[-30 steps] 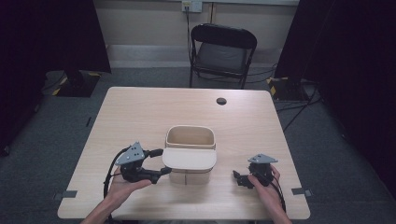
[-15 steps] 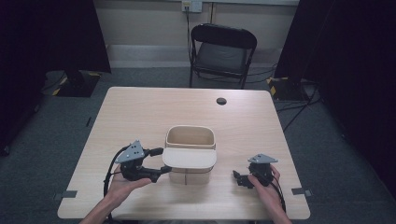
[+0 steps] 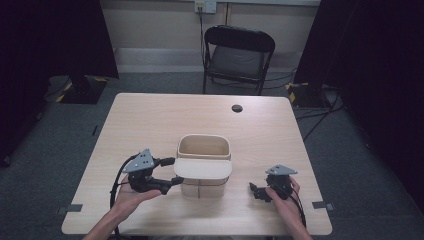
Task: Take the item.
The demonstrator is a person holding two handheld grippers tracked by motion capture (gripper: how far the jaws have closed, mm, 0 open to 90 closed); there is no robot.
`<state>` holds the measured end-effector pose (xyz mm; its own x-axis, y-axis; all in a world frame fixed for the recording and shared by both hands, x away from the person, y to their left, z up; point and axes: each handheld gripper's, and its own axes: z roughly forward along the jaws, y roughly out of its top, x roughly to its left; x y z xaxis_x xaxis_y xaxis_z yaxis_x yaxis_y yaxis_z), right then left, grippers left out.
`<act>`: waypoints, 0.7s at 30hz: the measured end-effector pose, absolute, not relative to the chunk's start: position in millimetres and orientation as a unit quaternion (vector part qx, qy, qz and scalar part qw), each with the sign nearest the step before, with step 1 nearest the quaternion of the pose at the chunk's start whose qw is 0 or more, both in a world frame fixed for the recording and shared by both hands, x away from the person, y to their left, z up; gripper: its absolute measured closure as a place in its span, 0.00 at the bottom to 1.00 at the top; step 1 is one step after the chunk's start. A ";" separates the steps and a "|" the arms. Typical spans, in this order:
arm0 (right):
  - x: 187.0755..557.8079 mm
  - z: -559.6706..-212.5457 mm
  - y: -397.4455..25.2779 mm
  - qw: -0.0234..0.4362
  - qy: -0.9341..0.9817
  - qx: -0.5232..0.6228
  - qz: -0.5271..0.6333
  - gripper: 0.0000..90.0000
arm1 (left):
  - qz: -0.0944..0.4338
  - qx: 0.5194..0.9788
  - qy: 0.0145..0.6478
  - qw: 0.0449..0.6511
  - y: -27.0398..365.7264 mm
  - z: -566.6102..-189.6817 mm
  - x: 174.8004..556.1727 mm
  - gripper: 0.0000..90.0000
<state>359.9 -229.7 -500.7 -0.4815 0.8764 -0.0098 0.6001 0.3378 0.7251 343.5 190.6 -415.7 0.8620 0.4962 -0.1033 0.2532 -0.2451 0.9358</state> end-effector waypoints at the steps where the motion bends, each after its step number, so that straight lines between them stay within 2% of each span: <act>1: 359.9 -500.7 -229.7 0.205 0.792 0.466 0.337 0.10 | 0.106 0.781 0.240 0.566 190.6 -415.7 343.7 0.30; 21: 359.9 -500.7 -229.7 0.205 0.792 0.466 0.337 0.10 | 0.102 0.780 0.243 0.568 191.4 -410.4 348.5 0.32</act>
